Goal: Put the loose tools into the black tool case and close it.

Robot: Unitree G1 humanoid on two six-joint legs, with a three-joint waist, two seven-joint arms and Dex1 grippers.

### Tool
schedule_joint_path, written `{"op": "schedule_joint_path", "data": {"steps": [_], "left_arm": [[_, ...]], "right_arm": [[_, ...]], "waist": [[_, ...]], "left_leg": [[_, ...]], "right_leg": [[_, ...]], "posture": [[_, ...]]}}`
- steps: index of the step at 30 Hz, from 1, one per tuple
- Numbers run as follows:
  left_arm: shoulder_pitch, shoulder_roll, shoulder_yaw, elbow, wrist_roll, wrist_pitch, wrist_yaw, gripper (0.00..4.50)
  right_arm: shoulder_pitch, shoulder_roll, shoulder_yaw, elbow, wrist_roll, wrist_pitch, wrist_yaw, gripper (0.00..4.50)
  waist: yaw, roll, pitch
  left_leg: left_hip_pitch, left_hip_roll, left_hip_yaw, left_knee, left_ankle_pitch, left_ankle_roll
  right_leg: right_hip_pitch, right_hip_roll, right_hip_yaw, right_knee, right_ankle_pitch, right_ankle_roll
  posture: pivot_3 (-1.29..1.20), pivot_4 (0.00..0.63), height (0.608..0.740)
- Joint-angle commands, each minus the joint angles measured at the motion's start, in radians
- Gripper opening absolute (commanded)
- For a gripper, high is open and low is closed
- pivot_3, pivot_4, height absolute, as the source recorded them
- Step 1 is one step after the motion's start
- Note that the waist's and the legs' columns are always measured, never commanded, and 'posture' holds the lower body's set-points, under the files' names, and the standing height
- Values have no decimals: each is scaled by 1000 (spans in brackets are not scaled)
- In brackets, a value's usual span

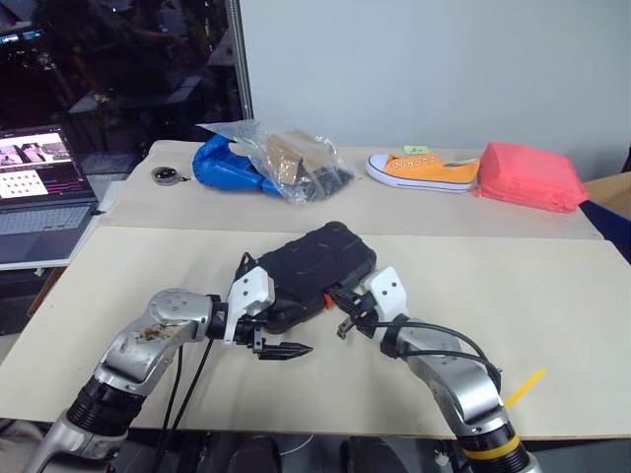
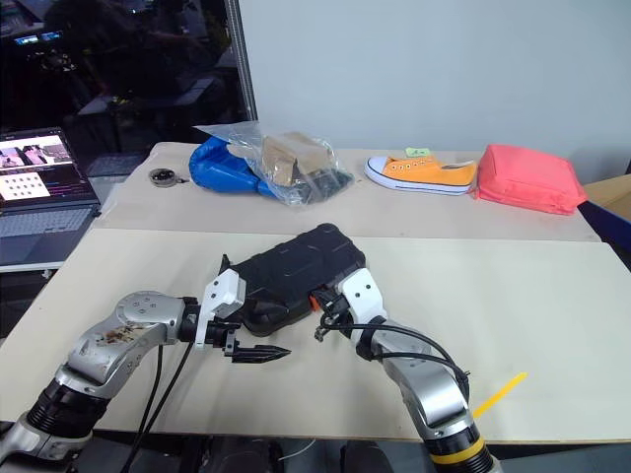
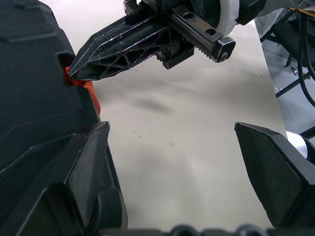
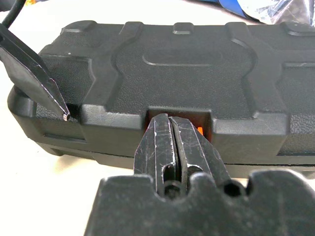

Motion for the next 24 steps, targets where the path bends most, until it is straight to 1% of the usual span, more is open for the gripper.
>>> {"op": "schedule_joint_path", "data": {"steps": [1, 9, 12, 15, 19, 21, 23, 24], "left_arm": [[20, -3, -24, 5, 15, 18, 7, 4357], [31, -4, -19, -16, 9, 30, 19, 4357], [35, -3, -19, -14, 10, 27, 19, 4357], [36, -2, -18, -11, 10, 25, 19, 4357], [37, -5, -17, -10, 9, 24, 20, 4357], [42, -10, -7, -14, 6, 4, 20, 4357], [59, -29, 34, -42, -21, -40, 27, 4357], [74, -50, 70, -71, -43, -58, 54, 4357]], "right_arm": [[28, -2, 41, 149, -5, 181, 2, 75], [-18, 29, 42, 202, -10, 141, 15, 75], [-19, 40, 49, 214, -25, 72, 23, 75], [-2, 72, -4, 174, 11, 45, 12, 75], [28, 34, -4, 163, -19, 45, 19, 75], [41, 27, -4, 138, -29, -50, 30, 75], [49, 37, -25, 73, -9, -166, 44, 75], [54, 56, -56, 41, 40, -248, 78, 75]], "waist": [[-1, 0, 0], [-17, -1, 0], [-22, -1, 0], [-23, -1, 1], [-22, -1, 2], [-20, -1, 2], [-17, -1, 5], [-16, 0, 7]], "left_leg": [[0, 0, 0, 0, 0, 0], [2, 1, -1, -2, -1, -1], [2, 1, -1, -3, -1, -1], [3, 1, -1, -5, -1, -1], [2, 1, -1, -6, -1, -2], [2, 1, -1, -6, -1, -2], [1, 1, -1, -7, -1, -2], [-1, 1, -1, -7, -1, -2]], "right_leg": [[0, 0, 0, 0, 0, 0], [0, -2, 0, 0, 1, -1], [-1, -2, 0, 0, 1, -2], [-2, -2, 0, -1, 1, -2], [-3, -3, 0, -2, 2, -3], [-3, -3, -1, -2, 2, -3], [-4, -4, -1, -3, 2, -3], [-4, -4, -1, -4, 2, -3]], "posture": [[0, 150, 740], [0, 150, 740], [0, 150, 740], [0, 150, 740], [0, 150, 740], [0, 150, 740], [0, 150, 740], [0, 150, 740]]}}
